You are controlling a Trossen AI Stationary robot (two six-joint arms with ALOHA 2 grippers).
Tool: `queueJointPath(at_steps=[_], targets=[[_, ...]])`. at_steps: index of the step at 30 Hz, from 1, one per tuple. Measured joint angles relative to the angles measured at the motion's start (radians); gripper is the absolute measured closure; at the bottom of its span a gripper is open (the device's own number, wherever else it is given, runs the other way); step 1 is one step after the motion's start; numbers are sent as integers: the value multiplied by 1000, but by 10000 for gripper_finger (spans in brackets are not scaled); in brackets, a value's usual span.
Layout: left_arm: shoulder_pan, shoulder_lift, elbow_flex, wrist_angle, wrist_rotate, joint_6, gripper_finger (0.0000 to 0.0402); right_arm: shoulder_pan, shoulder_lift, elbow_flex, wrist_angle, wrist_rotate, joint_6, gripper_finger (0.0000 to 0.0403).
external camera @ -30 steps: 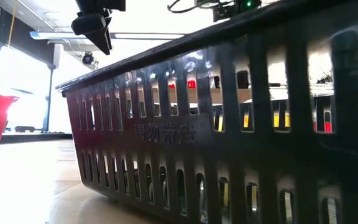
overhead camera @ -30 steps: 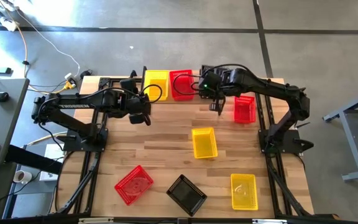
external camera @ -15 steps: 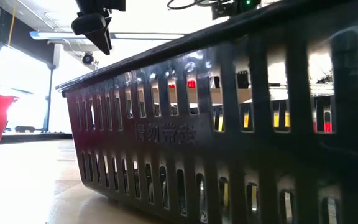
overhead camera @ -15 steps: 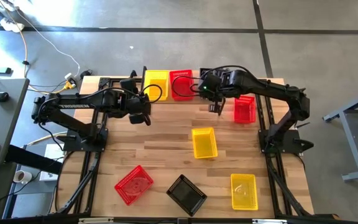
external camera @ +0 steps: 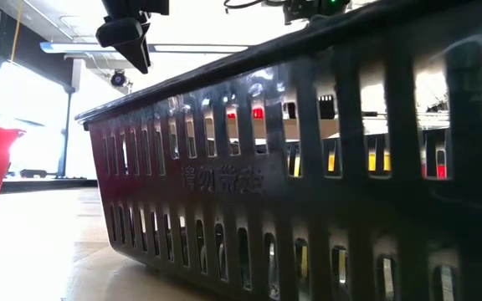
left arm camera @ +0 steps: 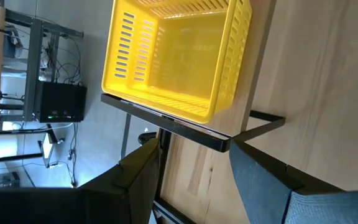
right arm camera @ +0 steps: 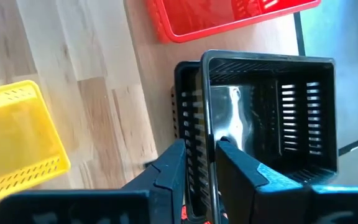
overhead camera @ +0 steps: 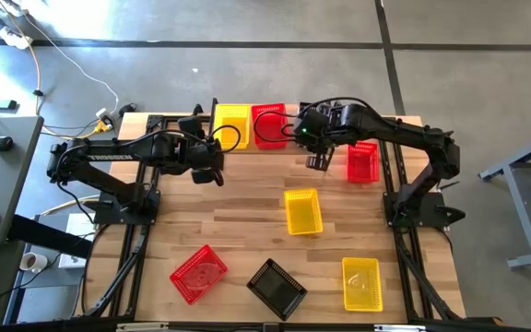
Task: Stack baskets on shelf by color
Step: Stack the top black bin on the black bin on the shelf
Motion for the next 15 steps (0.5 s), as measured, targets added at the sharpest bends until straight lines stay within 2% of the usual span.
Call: queueJointPath(at_steps=[9,15], targets=[[0,0,0,0,0,0,218,0,-1,0,-1,33,0,330],[0,0,0,0,0,0,218,5,-3,50,-10,-3,30,330]])
